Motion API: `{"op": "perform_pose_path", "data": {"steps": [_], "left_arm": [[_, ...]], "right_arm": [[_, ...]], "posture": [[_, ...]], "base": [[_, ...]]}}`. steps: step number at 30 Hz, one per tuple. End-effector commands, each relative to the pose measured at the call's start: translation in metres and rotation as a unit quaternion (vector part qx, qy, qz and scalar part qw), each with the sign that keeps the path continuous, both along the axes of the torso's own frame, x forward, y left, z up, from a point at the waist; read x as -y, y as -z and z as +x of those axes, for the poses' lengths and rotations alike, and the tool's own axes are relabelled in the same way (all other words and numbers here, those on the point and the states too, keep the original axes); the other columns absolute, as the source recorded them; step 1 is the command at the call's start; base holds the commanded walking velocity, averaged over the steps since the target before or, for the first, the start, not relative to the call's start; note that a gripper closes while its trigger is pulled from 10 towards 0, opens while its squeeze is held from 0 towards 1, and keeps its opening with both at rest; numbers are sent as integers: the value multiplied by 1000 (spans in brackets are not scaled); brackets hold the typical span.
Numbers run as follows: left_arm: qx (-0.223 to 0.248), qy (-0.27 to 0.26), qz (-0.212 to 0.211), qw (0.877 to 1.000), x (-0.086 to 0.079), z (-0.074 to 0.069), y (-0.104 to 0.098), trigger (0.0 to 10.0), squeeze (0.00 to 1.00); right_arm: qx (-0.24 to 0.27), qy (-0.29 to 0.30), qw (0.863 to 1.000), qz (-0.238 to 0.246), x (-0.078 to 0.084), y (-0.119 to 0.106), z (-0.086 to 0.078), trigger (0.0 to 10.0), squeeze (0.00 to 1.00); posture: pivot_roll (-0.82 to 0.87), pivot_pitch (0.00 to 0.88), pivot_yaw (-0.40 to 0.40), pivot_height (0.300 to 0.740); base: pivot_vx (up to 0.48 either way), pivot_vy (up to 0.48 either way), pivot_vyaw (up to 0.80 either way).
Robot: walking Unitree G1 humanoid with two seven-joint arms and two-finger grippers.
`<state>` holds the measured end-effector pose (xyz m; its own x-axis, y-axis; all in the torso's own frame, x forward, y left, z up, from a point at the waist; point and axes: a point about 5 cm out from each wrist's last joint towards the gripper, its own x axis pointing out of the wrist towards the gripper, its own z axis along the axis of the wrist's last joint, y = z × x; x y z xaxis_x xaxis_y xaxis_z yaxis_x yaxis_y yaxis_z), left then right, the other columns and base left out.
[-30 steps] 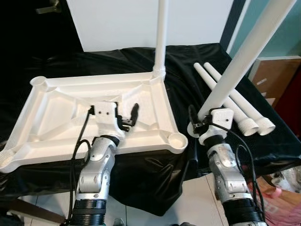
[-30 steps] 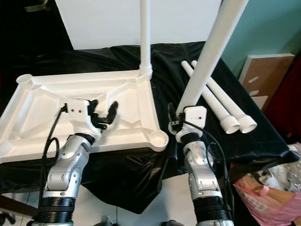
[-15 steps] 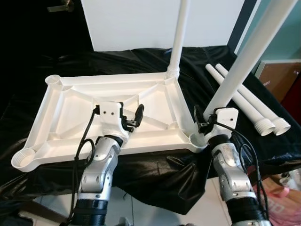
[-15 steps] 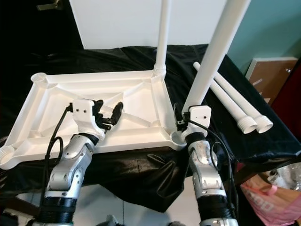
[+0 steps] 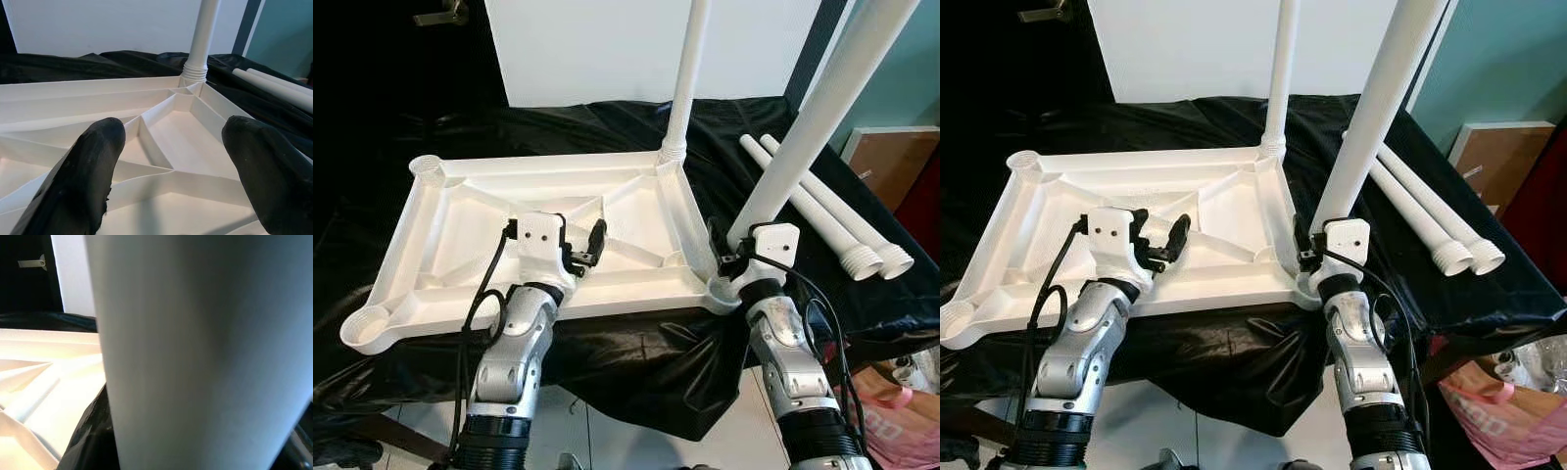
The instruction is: Building children table
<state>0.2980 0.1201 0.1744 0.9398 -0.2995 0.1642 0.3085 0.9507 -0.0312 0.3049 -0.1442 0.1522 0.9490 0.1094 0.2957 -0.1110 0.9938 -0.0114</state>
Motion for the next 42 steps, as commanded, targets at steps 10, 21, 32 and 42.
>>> {"op": "perform_pose_path", "data": {"steps": [10, 21, 32, 42], "left_arm": [[1, 6, 2, 1000, -1, -1, -4, 10000, 0], [13, 20, 42, 999, 4, 0, -6, 10000, 0], [24, 79, 64, 995, 19, -4, -9, 10000, 0], [20, 80, 53, 995, 22, -5, -8, 10000, 0]], "right_arm": [[5, 10, 1000, 0, 5, -1, 1, 10000, 0], [4, 20, 1000, 0, 8, 0, 2, 10000, 0], [6, 67, 998, -10, 19, -2, 3, 10000, 0], [7, 80, 997, -17, 25, -6, 5, 10000, 0]], "posture": [[-3, 83, -39, 740], [-4, 85, -33, 740], [-5, 88, -34, 740], [-15, 90, -34, 740]], "base": [[0, 337, 0], [0, 83, 0], [0, 0, 0], [0, 0, -601]]}}
